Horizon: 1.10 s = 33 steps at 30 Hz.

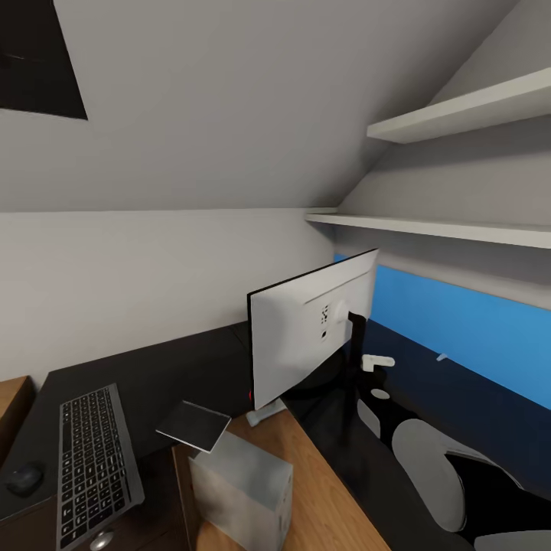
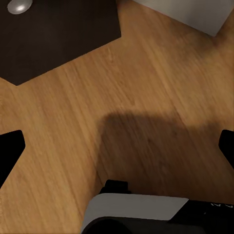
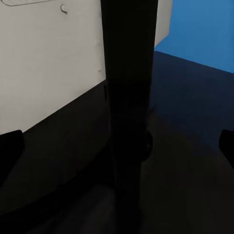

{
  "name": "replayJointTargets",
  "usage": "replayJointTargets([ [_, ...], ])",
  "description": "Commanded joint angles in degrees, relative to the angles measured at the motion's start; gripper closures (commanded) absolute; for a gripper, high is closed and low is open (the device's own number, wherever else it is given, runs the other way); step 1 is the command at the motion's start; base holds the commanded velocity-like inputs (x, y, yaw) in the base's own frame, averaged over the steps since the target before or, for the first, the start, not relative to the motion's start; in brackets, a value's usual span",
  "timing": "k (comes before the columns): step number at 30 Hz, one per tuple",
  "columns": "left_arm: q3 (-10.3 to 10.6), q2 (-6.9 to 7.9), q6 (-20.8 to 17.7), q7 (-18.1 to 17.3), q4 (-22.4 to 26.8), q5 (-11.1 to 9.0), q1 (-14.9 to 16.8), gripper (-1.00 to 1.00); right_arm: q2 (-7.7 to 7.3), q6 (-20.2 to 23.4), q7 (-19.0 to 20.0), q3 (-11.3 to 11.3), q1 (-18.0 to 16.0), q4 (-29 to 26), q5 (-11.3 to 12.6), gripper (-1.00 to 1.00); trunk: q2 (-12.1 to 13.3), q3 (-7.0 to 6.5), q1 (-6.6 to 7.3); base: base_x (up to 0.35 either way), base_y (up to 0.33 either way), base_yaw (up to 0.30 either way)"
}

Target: In the bedroom, organize the workspace by keeping the computer under the desk, ensuring the monitor is on the desk, placing the keyboard on the desk next to the monitor, placing the mouse on the desk next to the keyboard, moving the folder from the swivel chair onto the desk next to the mouse, stacking the notebook on top of the folder with the pen on top of the notebook, and positioning the swivel chair next to the desk.

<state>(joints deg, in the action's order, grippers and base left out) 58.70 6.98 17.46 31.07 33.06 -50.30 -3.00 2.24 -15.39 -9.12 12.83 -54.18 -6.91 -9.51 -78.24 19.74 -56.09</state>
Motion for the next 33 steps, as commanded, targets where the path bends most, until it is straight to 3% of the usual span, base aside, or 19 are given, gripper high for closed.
replayJointTargets([
  [1,0.4,0.07,0.4,0.3,0.1,-0.6,0.1,-1.00,0.02,-0.2,-0.2,0.4,0.0,0.1,-0.6,-1.00,0.0,0.05,-0.01,0.043,-0.040,0.000],
  [22,0.6,0.02,0.4,0.3,0.1,-0.6,0.1,-1.00,-0.04,-0.2,-0.2,0.4,0.0,0.0,-0.6,-1.00,0.0,0.05,-0.01,0.075,-0.069,0.000],
  [33,0.6,-1.02,0.4,0.2,-0.6,-0.5,0.1,-1.00,-0.06,-0.2,-0.2,0.4,0.0,0.0,-0.6,-1.00,0.0,0.05,-0.01,0.117,0.000,0.000],
])
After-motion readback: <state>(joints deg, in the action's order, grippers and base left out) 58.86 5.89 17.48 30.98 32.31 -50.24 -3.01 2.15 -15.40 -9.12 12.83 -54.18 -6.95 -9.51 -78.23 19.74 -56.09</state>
